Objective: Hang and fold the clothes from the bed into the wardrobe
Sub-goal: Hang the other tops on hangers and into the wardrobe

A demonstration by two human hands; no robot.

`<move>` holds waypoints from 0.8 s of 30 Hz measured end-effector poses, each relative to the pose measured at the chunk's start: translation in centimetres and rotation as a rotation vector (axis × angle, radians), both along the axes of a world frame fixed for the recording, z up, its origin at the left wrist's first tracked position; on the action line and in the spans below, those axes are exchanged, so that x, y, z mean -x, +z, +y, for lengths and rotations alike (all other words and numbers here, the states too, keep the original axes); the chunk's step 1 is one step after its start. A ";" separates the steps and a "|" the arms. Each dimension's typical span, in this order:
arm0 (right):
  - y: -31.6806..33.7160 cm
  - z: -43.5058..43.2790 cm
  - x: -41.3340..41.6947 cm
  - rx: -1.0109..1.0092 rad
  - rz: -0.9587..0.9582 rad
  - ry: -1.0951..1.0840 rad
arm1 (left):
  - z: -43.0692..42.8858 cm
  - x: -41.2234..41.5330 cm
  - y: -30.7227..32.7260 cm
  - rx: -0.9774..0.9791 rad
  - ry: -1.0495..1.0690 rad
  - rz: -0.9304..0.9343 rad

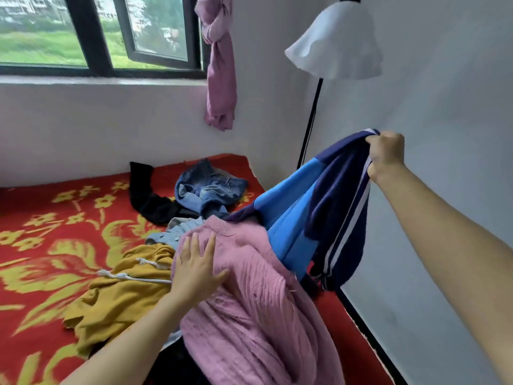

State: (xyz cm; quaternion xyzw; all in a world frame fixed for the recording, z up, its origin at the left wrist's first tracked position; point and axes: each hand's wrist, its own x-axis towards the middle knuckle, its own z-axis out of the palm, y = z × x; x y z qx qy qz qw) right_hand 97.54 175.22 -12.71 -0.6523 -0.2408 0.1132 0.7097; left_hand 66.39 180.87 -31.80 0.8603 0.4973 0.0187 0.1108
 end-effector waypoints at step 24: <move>19.6 -6.6 46.8 -0.116 -0.417 0.534 | -5.9 27.9 20.3 0.426 -0.199 -1.206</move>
